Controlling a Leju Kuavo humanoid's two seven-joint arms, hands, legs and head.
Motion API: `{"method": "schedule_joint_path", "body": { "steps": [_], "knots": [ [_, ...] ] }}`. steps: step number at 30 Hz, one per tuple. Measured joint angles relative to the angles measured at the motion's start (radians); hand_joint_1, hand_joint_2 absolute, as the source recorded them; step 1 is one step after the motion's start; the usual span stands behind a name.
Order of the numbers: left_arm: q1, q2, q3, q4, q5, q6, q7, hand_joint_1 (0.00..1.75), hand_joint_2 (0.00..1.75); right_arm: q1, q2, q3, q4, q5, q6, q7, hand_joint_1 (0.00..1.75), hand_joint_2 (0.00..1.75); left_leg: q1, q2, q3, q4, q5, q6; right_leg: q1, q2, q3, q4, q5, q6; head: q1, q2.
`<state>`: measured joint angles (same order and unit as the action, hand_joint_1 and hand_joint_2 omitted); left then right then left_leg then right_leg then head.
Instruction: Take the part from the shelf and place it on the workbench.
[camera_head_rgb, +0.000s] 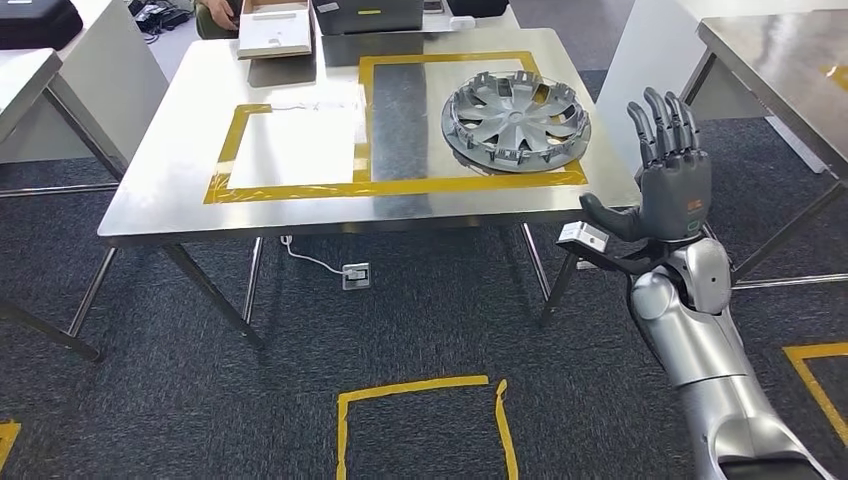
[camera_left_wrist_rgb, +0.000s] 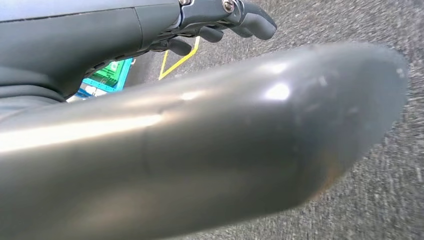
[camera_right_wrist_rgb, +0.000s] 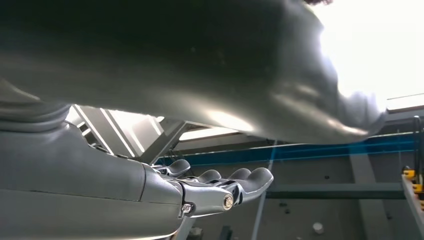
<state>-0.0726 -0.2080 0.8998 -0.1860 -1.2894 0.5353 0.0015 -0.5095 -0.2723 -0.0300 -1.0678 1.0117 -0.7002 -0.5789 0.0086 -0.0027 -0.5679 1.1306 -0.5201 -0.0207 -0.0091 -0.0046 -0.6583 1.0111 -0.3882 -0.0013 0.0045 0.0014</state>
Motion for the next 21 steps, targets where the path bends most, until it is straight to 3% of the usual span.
{"method": "schedule_joint_path", "body": {
  "steps": [2, 5, 6, 7, 9, 10, 11, 12, 14, 16, 17, 18, 20, 21],
  "knots": [
    [-0.001, 0.001, 0.0, 0.0, 0.0, -0.002, 0.0, 0.0, 0.0, 0.001, 0.001, 0.0, -0.006, 0.0, -0.001, 0.001, 0.0, 0.0, -0.004, -0.003, 0.055, -0.087, -0.018, 0.014, 0.001, 0.0, -0.007, 0.002, 0.017, 0.013, 0.001, 0.0],
    [0.0, 0.002, 0.0, 0.0, 0.0, -0.002, 0.004, 0.0, 0.0, 0.004, 0.004, 0.001, -0.009, 0.002, -0.001, 0.002, 0.0, 0.0, -0.007, -0.002, 0.043, -0.098, -0.003, 0.041, -0.002, 0.001, -0.012, -0.002, 0.03, 0.032, 0.0, 0.0],
    [0.0, 0.003, 0.0, -0.001, 0.0, -0.002, 0.005, 0.0, 0.0, 0.004, 0.005, 0.001, -0.009, 0.002, -0.001, 0.003, 0.0, 0.0, -0.006, 0.0, 0.034, -0.099, 0.008, 0.049, -0.004, 0.001, -0.02, 0.013, 0.008, 0.038, 0.001, 0.0],
    [0.0, 0.004, 0.0, -0.001, 0.0, -0.002, 0.005, 0.0, 0.0, 0.005, 0.006, 0.001, -0.009, 0.003, -0.001, 0.004, 0.0, 0.0, -0.004, 0.002, 0.024, -0.101, 0.02, 0.056, -0.005, 0.002, -0.034, 0.048, -0.031, 0.042, 0.002, 0.0],
    [-0.001, 0.005, 0.0, -0.002, 0.0, -0.002, 0.005, 0.0, 0.0, 0.006, 0.009, 0.001, -0.009, 0.004, -0.001, 0.004, 0.0, 0.0, -0.005, 0.004, -0.005, -0.1, 0.046, 0.063, -0.006, 0.002, -0.072, 0.171, -0.137, 0.049, 0.003, 0.0],
    [0.0, 0.006, 0.0, -0.002, 0.0, -0.002, 0.004, 0.0, 0.0, 0.008, 0.012, 0.001, -0.009, 0.005, -0.001, 0.002, 0.0, 0.0, -0.006, 0.004, -0.021, -0.1, 0.059, 0.064, -0.005, 0.002, -0.085, 0.237, -0.172, 0.051, 0.003, 0.0],
    [0.0, 0.006, 0.0, -0.002, 0.001, -0.002, 0.003, 0.0, 0.0, 0.012, 0.015, 0.001, -0.009, 0.005, -0.001, -0.001, 0.0, 0.0, -0.007, 0.004, -0.038, -0.099, 0.072, 0.064, -0.005, 0.002, -0.086, 0.281, -0.183, 0.051, 0.003, 0.0],
    [0.001, 0.007, 0.0, -0.002, 0.001, -0.002, 0.002, 0.0, 0.0, 0.016, 0.018, 0.001, -0.009, 0.005, -0.001, -0.007, 0.0, 0.0, -0.008, 0.004, -0.054, -0.099, 0.084, 0.064, -0.005, 0.002, -0.07, 0.293, -0.172, 0.048, 0.003, 0.0],
    [0.0, 0.01, 0.0, -0.003, 0.001, -0.001, 0.0, 0.0, 0.0, 0.021, 0.026, -0.001, -0.01, 0.004, -0.001, -0.022, 0.0, 0.0, -0.011, 0.004, -0.081, -0.098, 0.107, 0.062, -0.001, 0.003, 0.018, 0.21, -0.126, 0.036, 0.003, 0.0],
    [-0.001, 0.012, 0.0, -0.003, 0.0, 0.003, 0.0, 0.0, 0.0, 0.022, 0.033, -0.008, -0.015, 0.002, -0.001, -0.037, 0.0, 0.0, -0.013, 0.003, -0.096, -0.098, 0.127, 0.055, 0.008, 0.001, 0.125, 0.066, -0.127, 0.019, 0.002, 0.0],
    [-0.001, 0.013, 0.0, -0.003, -0.001, 0.005, 0.0, 0.0, 0.0, 0.021, 0.036, -0.014, -0.018, 0.002, -0.002, -0.043, 0.0, 0.0, -0.012, 0.003, -0.098, -0.1, 0.136, 0.049, 0.013, 0.001, 0.154, 0.018, -0.137, 0.012, 0.004, 0.0],
    [-0.001, 0.014, 0.0, -0.003, -0.002, 0.007, 0.0, 0.0, 0.0, 0.022, 0.039, -0.021, -0.021, 0.002, -0.002, -0.051, 0.0, 0.0, -0.01, 0.003, -0.099, -0.103, 0.145, 0.042, 0.017, 0.0, 0.165, -0.008, -0.145, 0.006, 0.006, 0.0],
    [0.001, 0.019, 0.0, -0.003, -0.004, 0.008, 0.0, 0.0, 0.0, 0.024, 0.048, -0.035, -0.022, 0.001, -0.002, -0.065, 0.0, 0.0, -0.006, 0.003, -0.1, -0.109, 0.156, 0.028, 0.018, -0.001, 0.155, -0.019, -0.125, -0.004, 0.011, 0.0],
    [0.002, 0.022, 0.0, -0.003, -0.006, 0.008, 0.0, 0.0, 0.0, 0.026, 0.055, -0.042, -0.023, 0.001, -0.002, -0.073, 0.0, 0.0, -0.006, 0.002, -0.106, -0.102, 0.142, 0.022, 0.016, -0.002, 0.148, -0.024, -0.111, -0.01, 0.011, 0.0]
  ]
}}
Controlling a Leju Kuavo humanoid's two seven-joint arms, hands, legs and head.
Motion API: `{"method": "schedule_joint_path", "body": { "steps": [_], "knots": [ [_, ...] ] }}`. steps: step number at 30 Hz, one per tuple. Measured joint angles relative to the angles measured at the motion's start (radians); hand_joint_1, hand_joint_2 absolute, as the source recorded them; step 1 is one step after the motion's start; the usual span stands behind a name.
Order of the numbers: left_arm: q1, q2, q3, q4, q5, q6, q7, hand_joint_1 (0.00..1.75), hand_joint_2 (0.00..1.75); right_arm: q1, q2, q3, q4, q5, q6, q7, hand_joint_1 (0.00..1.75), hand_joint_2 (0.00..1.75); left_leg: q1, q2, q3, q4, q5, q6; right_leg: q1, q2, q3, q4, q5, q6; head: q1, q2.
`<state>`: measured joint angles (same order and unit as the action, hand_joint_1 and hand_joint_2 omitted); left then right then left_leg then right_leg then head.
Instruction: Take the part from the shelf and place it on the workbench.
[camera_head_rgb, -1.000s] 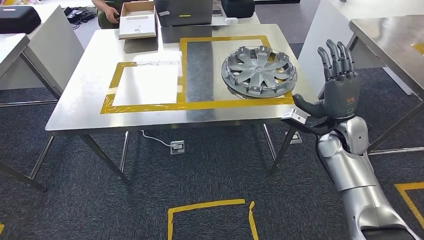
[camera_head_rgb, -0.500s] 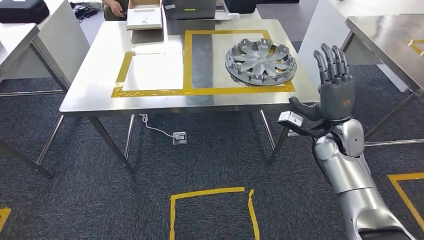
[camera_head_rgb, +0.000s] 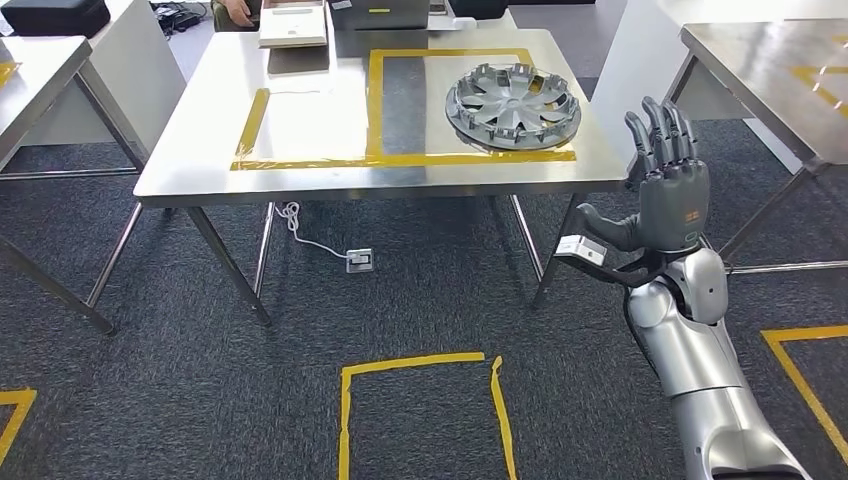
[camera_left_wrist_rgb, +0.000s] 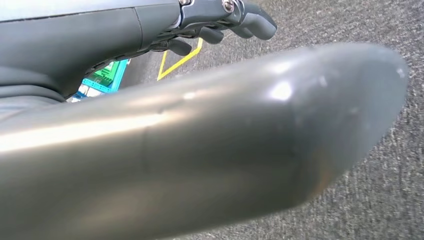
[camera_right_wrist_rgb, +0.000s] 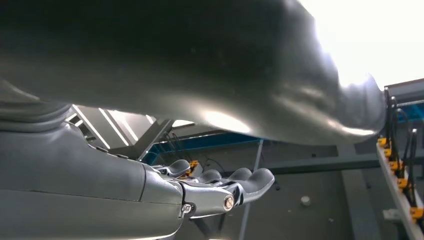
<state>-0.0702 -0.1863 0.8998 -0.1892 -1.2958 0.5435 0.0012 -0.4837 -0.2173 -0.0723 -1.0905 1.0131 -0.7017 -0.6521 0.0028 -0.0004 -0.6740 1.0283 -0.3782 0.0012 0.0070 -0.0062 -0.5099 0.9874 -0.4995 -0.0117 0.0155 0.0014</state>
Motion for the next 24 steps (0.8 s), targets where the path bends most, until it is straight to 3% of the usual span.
{"method": "schedule_joint_path", "body": {
  "steps": [2, 4, 5, 6, 7, 8, 9, 11, 13, 14, 15, 17, 18, 20, 21, 22, 24],
  "knots": [
    [0.002, 0.007, 0.0, 0.0, -0.003, 0.0, 0.0, 0.0, 0.0, 0.008, 0.017, -0.016, 0.0, -0.003, 0.001, -0.017, 0.0, 0.0, 0.002, -0.001, -0.024, 0.066, -0.083, -0.011, -0.007, -0.002, -0.023, -0.008, 0.03, -0.009, -0.002, 0.0],
    [0.002, 0.014, 0.0, 0.0, -0.004, 0.0, 0.003, 0.0, 0.0, 0.023, 0.03, -0.031, 0.0, -0.01, 0.002, -0.031, 0.0, 0.0, 0.004, -0.002, -0.054, 0.195, -0.176, -0.02, -0.008, -0.002, -0.054, -0.007, 0.057, -0.012, -0.004, 0.0],
    [0.002, 0.018, 0.0, 0.0, -0.005, 0.0, 0.006, 0.0, 0.0, 0.031, 0.035, -0.037, 0.0, -0.015, 0.003, -0.035, 0.0, 0.0, 0.006, -0.002, -0.059, 0.248, -0.19, -0.024, -0.01, -0.003, -0.071, -0.005, 0.07, -0.01, -0.005, 0.0],
    [0.002, 0.022, 0.0, 0.0, -0.008, 0.001, 0.01, 0.0, 0.0, 0.038, 0.039, -0.041, 0.001, -0.022, 0.003, -0.039, 0.0, 0.0, 0.008, -0.002, -0.05, 0.277, -0.184, -0.028, -0.012, -0.003, -0.088, -0.003, 0.083, -0.007, -0.005, 0.0],
    [0.002, 0.026, 0.0, -0.001, -0.012, 0.001, 0.014, 0.0, 0.0, 0.042, 0.042, -0.044, 0.003, -0.032, 0.004, -0.039, 0.0, 0.0, 0.01, -0.001, -0.023, 0.268, -0.159, -0.031, -0.014, -0.004, -0.105, 0.0, 0.094, -0.003, -0.005, 0.0],
    [0.002, 0.028, 0.0, -0.001, -0.017, 0.001, 0.018, 0.0, 0.0, 0.044, 0.044, -0.045, 0.007, -0.044, 0.004, -0.039, 0.0, 0.44, 0.013, -0.001, 0.021, 0.222, -0.135, -0.034, -0.017, -0.004, -0.123, 0.005, 0.103, 0.002, -0.005, 0.0],
    [0.0, 0.03, -0.001, -0.002, -0.022, 0.0, 0.022, 0.0, 0.0, 0.044, 0.044, -0.046, 0.01, -0.058, 0.004, -0.039, 0.0, 0.87, 0.015, -0.002, 0.072, 0.156, -0.132, -0.037, -0.019, -0.004, -0.137, 0.012, 0.11, 0.008, -0.005, 0.0],
    [-0.001, 0.032, -0.002, -0.003, -0.031, -0.01, 0.024, 0.0, 0.0, 0.045, 0.044, -0.045, 0.018, -0.091, 0.008, -0.039, 0.0, 1.75, 0.016, -0.006, 0.151, 0.044, -0.155, -0.029, -0.019, -0.004, -0.156, 0.026, 0.12, 0.022, -0.004, 0.0],
    [0.0, 0.033, -0.003, -0.004, -0.04, -0.028, 0.027, 0.0, 0.0, 0.048, 0.043, -0.044, 0.023, -0.127, 0.023, -0.04, 0.0, 1.75, 0.011, -0.01, 0.164, 0.014, -0.173, -0.007, -0.018, -0.003, -0.16, 0.029, 0.129, 0.035, -0.003, 0.0],
    [0.0, 0.033, -0.003, -0.004, -0.045, -0.038, 0.03, 0.0, 0.0, 0.051, 0.043, -0.044, 0.026, -0.144, 0.037, -0.04, 0.0, 1.31, 0.012, -0.008, 0.158, 0.012, -0.169, 0.002, -0.019, -0.003, -0.161, 0.029, 0.132, 0.041, -0.003, 0.0],
    [0.001, 0.033, -0.003, -0.004, -0.05, -0.049, 0.033, 0.0, 0.44, 0.055, 0.042, -0.043, 0.029, -0.16, 0.054, -0.039, 0.0, 0.87, 0.011, -0.005, 0.152, 0.014, -0.163, 0.012, -0.021, -0.002, -0.166, 0.036, 0.125, 0.046, -0.004, 0.0],
    [0.001, 0.034, -0.002, -0.004, -0.055, -0.069, 0.037, 0.0, 1.31, 0.065, 0.042, -0.042, 0.035, -0.188, 0.093, -0.036, 0.0, 0.0, 0.013, -0.001, 0.138, 0.012, -0.146, 0.023, -0.023, -0.001, -0.198, 0.109, 0.067, 0.055, -0.002, 0.0],
    [0.001, 0.035, -0.002, -0.004, -0.055, -0.076, 0.038, 0.0, 1.75, 0.07, 0.041, -0.04, 0.042, -0.203, 0.116, -0.035, 0.0, 0.0, 0.012, 0.0, 0.129, 0.012, -0.137, 0.026, -0.024, -0.001, -0.225, 0.177, 0.021, 0.058, -0.001, 0.0],
    [0.003, 0.034, -0.002, -0.004, -0.054, -0.083, 0.043, 0.0, 1.75, 0.081, 0.042, -0.037, 0.065, -0.241, 0.17, -0.035, 0.0, 0.0, 0.01, 0.001, 0.111, 0.013, -0.122, 0.028, -0.024, -0.001, -0.265, 0.301, -0.044, 0.061, 0.0, 0.0],
    [0.003, 0.034, -0.002, -0.004, -0.054, -0.085, 0.046, 0.0, 1.75, 0.086, 0.043, -0.035, 0.08, -0.266, 0.202, -0.036, 0.0, 0.0, 0.009, 0.001, 0.103, 0.014, -0.116, 0.027, -0.023, -0.001, -0.262, 0.321, -0.051, 0.059, 0.0, 0.0],
    [0.004, 0.033, -0.002, -0.004, -0.054, -0.086, 0.049, 0.0, 1.75, 0.091, 0.044, -0.034, 0.097, -0.296, 0.237, -0.037, 0.0, 0.0, 0.008, 0.001, 0.098, 0.014, -0.111, 0.027, -0.022, -0.001, -0.236, 0.296, -0.039, 0.055, 0.0, 0.0],
    [0.004, 0.03, -0.002, -0.004, -0.054, -0.088, 0.052, 0.0, 1.75, 0.095, 0.051, -0.034, 0.137, -0.382, 0.326, -0.039, 0.0, 0.0, 0.006, 0.001, 0.093, 0.014, -0.105, 0.024, -0.016, 0.0, -0.141, 0.157, 0.005, 0.038, 0.0, 0.0]
  ]
}}
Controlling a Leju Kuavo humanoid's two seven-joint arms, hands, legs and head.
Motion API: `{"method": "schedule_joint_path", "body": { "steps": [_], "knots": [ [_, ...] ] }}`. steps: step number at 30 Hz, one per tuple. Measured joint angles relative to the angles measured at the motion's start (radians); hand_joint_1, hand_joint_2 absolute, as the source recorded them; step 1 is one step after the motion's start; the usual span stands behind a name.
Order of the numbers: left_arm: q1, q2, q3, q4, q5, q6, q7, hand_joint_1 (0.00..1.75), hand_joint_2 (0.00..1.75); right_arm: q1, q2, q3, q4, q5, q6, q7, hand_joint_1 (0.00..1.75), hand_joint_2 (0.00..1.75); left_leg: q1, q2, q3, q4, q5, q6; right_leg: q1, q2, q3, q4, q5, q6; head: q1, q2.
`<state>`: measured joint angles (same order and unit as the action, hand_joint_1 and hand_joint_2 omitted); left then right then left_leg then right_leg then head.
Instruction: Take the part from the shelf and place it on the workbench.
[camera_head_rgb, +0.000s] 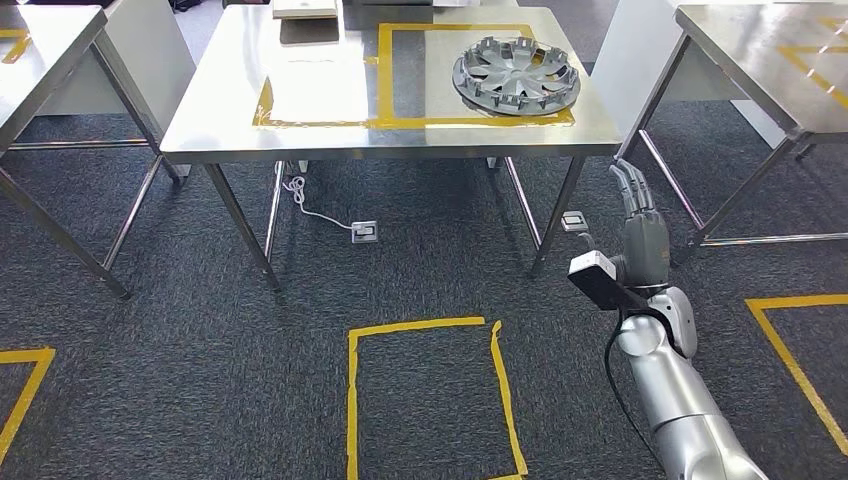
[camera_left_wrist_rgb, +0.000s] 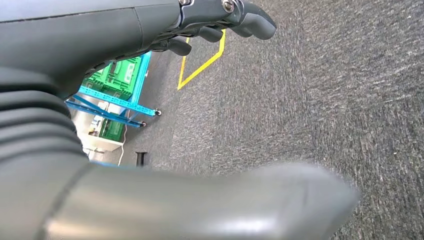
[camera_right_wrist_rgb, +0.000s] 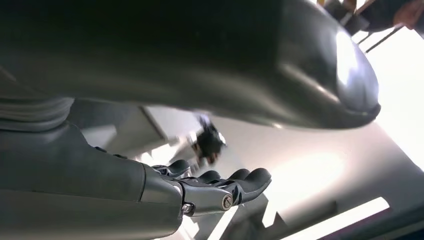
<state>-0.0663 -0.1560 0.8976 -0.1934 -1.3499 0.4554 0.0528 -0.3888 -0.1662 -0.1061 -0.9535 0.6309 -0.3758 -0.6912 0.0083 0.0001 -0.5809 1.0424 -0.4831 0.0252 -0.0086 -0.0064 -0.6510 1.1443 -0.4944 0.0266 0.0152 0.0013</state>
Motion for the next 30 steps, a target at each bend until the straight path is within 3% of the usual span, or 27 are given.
{"method": "schedule_joint_path", "body": {
  "steps": [2, 6, 8, 12, 19, 27, 30],
  "knots": [
    [-0.002, -0.005, 0.0, 0.0, 0.0, -0.001, 0.003, 0.0, 1.75, 0.004, 0.01, -0.003, 0.05, -0.103, 0.102, 0.0, 0.0, 0.0, -0.003, 0.0, -0.002, 0.0, 0.003, -0.006, 0.009, -0.003, 0.066, -0.111, 0.026, -0.014, 0.0, 0.0],
    [-0.003, -0.009, 0.0, 0.0, -0.002, -0.005, 0.013, 0.0, 1.75, 0.02, 0.031, -0.027, 0.184, -0.273, 0.272, 0.01, 0.0, 1.75, -0.003, 0.002, -0.003, -0.003, 0.006, -0.011, 0.014, -0.004, 0.074, -0.133, 0.036, -0.009, 0.0, 0.0],
    [-0.003, -0.011, 0.0, 0.001, -0.003, -0.006, 0.017, 0.0, 1.75, 0.038, 0.046, -0.067, 0.288, -0.364, 0.361, 0.041, 0.0, 1.75, 0.0, 0.001, -0.001, -0.007, 0.009, -0.017, 0.017, -0.005, 0.074, -0.133, 0.036, -0.014, 0.0, 0.0],
    [0.002, -0.012, 0.0, 0.001, -0.005, -0.006, 0.029, 0.0, 1.75, 0.127, 0.094, -0.169, 0.472, -0.497, 0.405, 0.112, 0.0, 0.0, 0.001, -0.003, 0.001, -0.014, 0.014, -0.024, 0.018, -0.008, 0.073, -0.133, 0.036, -0.021, 0.0, 0.0],
    [0.006, -0.014, 0.002, 0.002, 0.012, -0.005, 0.035, 0.0, 1.75, 0.266, 0.195, -0.375, 0.643, -0.678, 0.358, 0.286, 0.0, 0.0, 0.001, -0.002, 0.001, -0.019, 0.015, -0.029, 0.018, -0.007, 0.07, -0.132, 0.033, -0.028, 0.0, 0.0],
    [0.005, -0.027, 0.019, 0.002, 0.051, -0.01, 0.022, 0.0, 1.75, 0.33, 0.275, -0.469, 0.717, -0.667, 0.271, 0.426, 0.0, 0.0, 0.002, 0.001, 0.001, -0.02, 0.014, -0.032, 0.018, -0.006, 0.069, -0.132, 0.033, -0.029, 0.0, 0.0],
    [0.004, -0.031, 0.029, 0.002, 0.061, -0.012, 0.018, 0.0, 1.75, 0.333, 0.288, -0.483, 0.722, -0.668, 0.25, 0.428, 0.0, 1.31, 0.001, 0.001, 0.001, -0.02, 0.015, -0.031, 0.018, -0.005, 0.069, -0.132, 0.034, -0.029, 0.0, 0.0]
  ]
}}
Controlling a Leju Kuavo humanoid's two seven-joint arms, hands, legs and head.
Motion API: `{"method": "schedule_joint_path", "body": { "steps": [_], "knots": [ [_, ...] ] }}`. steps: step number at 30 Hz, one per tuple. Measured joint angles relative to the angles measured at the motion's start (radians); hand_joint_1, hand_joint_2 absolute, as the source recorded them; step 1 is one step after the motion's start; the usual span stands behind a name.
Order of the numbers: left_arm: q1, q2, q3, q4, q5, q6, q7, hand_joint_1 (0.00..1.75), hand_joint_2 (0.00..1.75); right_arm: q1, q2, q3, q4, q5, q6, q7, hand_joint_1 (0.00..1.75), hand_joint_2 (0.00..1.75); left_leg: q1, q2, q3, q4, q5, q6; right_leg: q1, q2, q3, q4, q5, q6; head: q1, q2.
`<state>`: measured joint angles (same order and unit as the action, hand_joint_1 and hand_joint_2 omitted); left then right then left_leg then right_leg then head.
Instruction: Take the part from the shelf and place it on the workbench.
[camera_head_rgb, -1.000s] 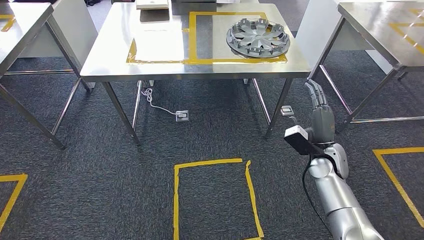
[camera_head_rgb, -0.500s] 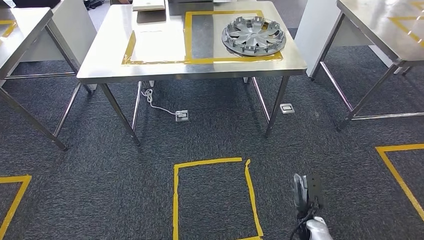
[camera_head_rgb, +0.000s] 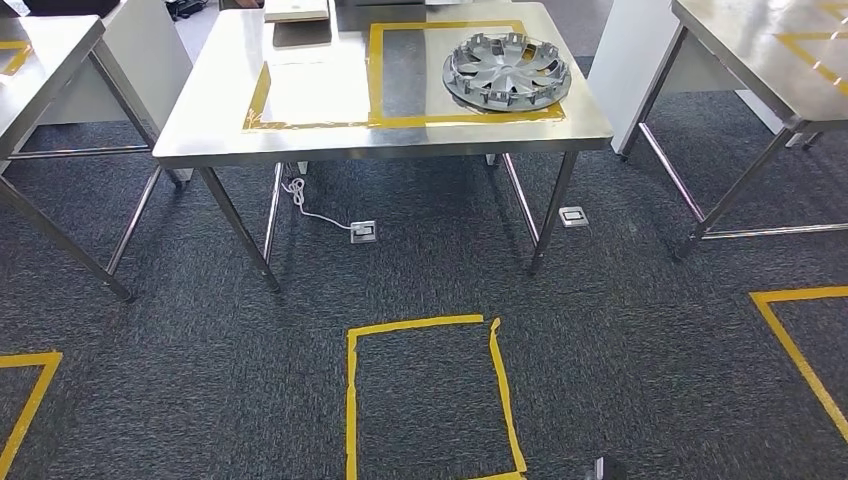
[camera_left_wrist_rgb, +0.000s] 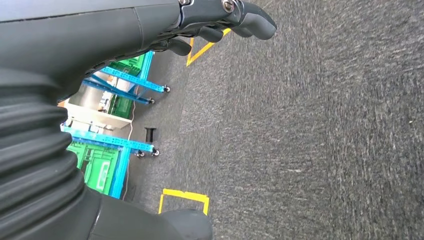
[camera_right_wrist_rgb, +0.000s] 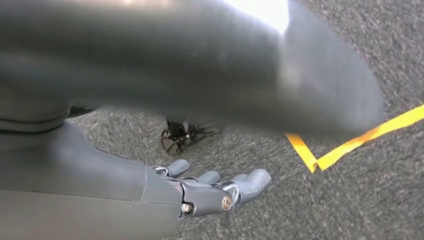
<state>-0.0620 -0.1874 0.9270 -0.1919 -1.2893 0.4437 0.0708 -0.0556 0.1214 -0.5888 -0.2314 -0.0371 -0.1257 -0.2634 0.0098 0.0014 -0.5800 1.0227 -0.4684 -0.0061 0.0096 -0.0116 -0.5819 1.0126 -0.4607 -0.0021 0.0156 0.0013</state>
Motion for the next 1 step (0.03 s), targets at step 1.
{"method": "schedule_joint_path", "body": {
  "steps": [1],
  "knots": [
    [0.0, -0.001, 0.002, 0.0, 0.0, 0.0, 0.0, 0.0, 1.75, 0.0, 0.002, -0.002, 0.0, 0.0, -0.004, -0.001, 0.0, 1.75, 0.0, 0.0, 0.0, 0.0, 0.0, 0.0, 0.0, 0.0, 0.0, 0.0, 0.0, 0.0, 0.0, 0.0]
  ]
}}
